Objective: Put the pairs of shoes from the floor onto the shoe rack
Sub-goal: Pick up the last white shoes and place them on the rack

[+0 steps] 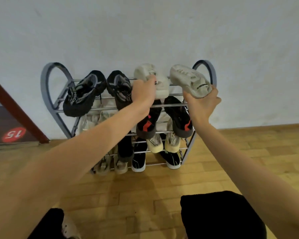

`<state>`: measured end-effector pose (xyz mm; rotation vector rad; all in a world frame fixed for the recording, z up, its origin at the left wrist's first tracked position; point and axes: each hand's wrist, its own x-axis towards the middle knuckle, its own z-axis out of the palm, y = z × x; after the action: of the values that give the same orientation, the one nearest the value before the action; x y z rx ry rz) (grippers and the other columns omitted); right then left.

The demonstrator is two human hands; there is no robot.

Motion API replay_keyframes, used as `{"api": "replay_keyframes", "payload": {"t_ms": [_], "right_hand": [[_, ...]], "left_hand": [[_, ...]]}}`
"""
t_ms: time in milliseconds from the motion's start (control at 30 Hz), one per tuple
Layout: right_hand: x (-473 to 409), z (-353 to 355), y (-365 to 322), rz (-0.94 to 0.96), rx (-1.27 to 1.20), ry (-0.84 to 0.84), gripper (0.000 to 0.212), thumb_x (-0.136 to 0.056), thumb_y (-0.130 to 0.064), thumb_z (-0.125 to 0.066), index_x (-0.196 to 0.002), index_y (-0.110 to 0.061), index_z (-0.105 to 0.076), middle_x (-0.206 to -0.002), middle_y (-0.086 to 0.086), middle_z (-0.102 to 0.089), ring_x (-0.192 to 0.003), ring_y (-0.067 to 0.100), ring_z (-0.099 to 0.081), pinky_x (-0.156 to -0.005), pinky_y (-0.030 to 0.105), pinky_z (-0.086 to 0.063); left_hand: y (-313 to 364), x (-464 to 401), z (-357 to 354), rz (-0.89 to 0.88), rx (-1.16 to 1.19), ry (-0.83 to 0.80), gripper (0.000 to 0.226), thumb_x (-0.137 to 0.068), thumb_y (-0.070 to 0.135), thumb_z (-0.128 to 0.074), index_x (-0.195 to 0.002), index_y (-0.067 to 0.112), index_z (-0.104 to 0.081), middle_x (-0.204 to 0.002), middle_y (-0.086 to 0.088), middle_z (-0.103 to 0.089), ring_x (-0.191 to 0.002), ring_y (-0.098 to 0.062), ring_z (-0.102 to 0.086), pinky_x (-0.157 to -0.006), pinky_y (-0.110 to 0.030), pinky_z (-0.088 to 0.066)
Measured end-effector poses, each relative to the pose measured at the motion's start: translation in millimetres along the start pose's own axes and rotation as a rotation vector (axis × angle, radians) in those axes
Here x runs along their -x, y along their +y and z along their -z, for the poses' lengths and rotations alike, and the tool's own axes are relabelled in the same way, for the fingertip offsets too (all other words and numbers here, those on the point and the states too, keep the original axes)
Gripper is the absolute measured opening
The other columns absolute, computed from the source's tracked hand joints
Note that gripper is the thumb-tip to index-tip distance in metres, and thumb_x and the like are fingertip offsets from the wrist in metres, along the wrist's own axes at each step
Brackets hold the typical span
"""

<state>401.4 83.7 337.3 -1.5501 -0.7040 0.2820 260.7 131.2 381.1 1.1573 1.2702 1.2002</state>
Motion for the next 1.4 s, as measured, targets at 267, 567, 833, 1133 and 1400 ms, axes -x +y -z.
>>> {"api": "replay_keyframes", "payload": {"t_ms": [267,567,833,1133,1400], "right_hand": [[-32,-43,25,-0.067,0.000,-0.071,0.080,-0.081,-0.031,-0.073,-0.140,-0.005,-0.026,-0.138,0.018,-0.023,-0.112,0.018,-0.038,-0.081,0.013,-0.041],[-31,-34,37,-0.167,0.212,-0.204,0.088,-0.086,-0.032,-0.064,-0.148,-0.002,-0.010,-0.144,0.023,-0.017,-0.124,0.040,-0.041,-0.105,0.044,-0.040],[-32,-14,29,0.094,0.461,-0.296,0.074,-0.085,-0.034,-0.063,-0.147,-0.015,-0.026,-0.144,0.025,-0.024,-0.128,0.041,-0.035,-0.108,0.047,-0.035],[-61,4,34,0.278,0.579,-0.483,0.037,-0.090,-0.021,-0.061,-0.123,-0.004,-0.059,-0.130,0.019,-0.049,-0.119,0.033,-0.048,-0.094,0.029,-0.037],[-63,11,43,0.361,0.563,-0.518,0.043,-0.095,-0.022,-0.056,-0.133,-0.003,-0.052,-0.137,0.021,-0.042,-0.127,0.037,-0.043,-0.106,0.037,-0.037]], "left_hand": [[-30,-45,-44,0.020,0.014,-0.032,0.024,-0.098,0.033,-0.046,-0.087,0.014,-0.055,-0.088,-0.005,-0.063,-0.079,-0.016,-0.061,-0.075,-0.034,-0.051],[-42,-39,-40,0.196,-0.151,-0.164,0.028,-0.092,0.024,-0.050,-0.114,0.007,-0.054,-0.114,-0.014,-0.064,-0.108,-0.030,-0.060,-0.097,-0.043,-0.050],[-24,-31,-25,-0.145,-0.665,-0.281,0.072,-0.080,0.026,-0.066,-0.146,0.020,-0.035,-0.144,-0.005,-0.046,-0.127,-0.023,-0.047,-0.086,-0.027,-0.038],[-39,-27,-23,-0.561,-0.970,-0.382,0.062,-0.076,0.018,-0.078,-0.132,0.010,-0.054,-0.132,-0.008,-0.060,-0.121,-0.026,-0.054,-0.091,-0.031,-0.041],[-55,-43,-25,-0.617,-0.940,-0.390,0.034,-0.080,0.016,-0.073,-0.109,0.012,-0.056,-0.109,-0.011,-0.058,-0.095,-0.025,-0.055,-0.073,-0.029,-0.037]]}}
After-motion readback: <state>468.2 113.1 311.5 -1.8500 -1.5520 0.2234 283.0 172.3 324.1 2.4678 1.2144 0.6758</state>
